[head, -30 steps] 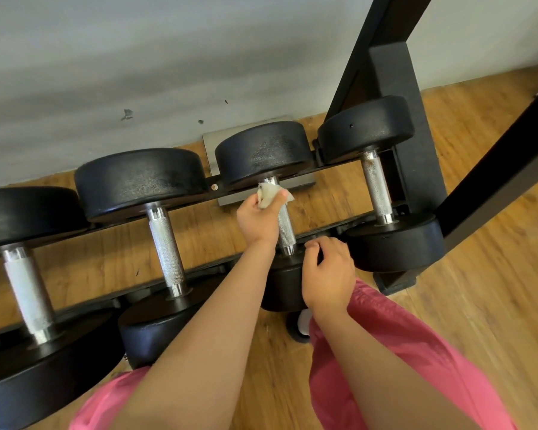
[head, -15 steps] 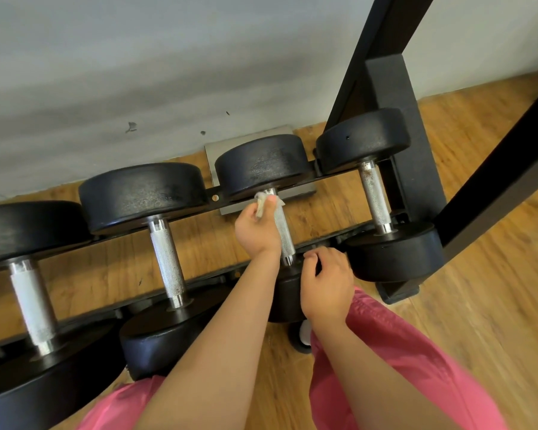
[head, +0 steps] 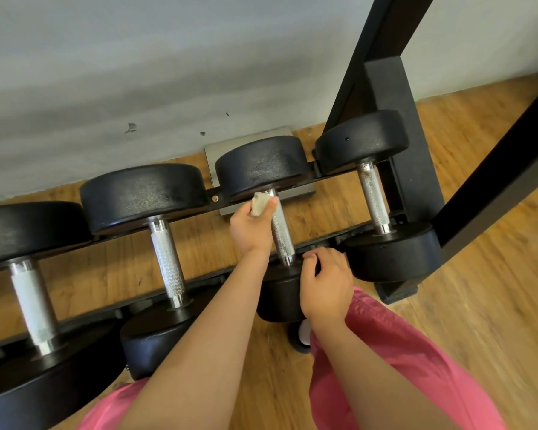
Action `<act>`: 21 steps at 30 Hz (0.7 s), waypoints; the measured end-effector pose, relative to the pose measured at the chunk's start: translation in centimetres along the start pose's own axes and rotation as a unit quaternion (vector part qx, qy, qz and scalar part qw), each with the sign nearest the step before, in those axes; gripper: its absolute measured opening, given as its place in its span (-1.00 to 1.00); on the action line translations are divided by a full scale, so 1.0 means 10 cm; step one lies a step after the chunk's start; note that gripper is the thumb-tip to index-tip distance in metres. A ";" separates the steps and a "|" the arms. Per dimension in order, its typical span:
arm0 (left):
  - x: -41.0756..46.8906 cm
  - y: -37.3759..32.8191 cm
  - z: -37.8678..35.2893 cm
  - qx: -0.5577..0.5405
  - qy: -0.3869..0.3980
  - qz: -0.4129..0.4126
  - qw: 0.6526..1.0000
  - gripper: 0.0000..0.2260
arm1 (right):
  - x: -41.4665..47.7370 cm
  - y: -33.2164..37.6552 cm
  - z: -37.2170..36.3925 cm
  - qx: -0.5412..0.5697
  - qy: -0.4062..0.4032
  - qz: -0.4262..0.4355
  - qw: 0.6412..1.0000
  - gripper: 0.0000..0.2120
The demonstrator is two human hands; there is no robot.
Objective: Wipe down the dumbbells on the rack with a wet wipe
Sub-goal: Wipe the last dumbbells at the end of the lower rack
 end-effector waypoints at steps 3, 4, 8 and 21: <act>0.01 -0.03 0.01 0.020 0.005 -0.017 1.000 -0.81 | 0.00 0.00 0.00 -0.003 0.002 -0.001 1.000 -0.62; 0.00 -0.03 0.02 0.021 -0.003 -0.023 0.999 -0.80 | 0.00 0.00 0.00 -0.004 0.003 -0.001 1.000 -0.62; -0.03 0.05 0.06 0.004 -0.026 -0.022 0.999 -0.74 | 0.01 -0.01 0.00 -0.005 0.003 0.001 1.000 -0.63; -0.03 0.09 0.06 0.030 0.062 0.004 0.998 -0.86 | 0.01 0.00 -0.01 -0.002 0.005 0.002 1.000 -0.57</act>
Point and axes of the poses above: each hand's wrist, its own x-axis towards the middle knuckle, its own z-axis out of the back of the hand, y = z × x, the point moved 7 cm from there along x, towards the middle knuckle, and after that the axes turned 4 degrees about x, right-handed, at the moved point
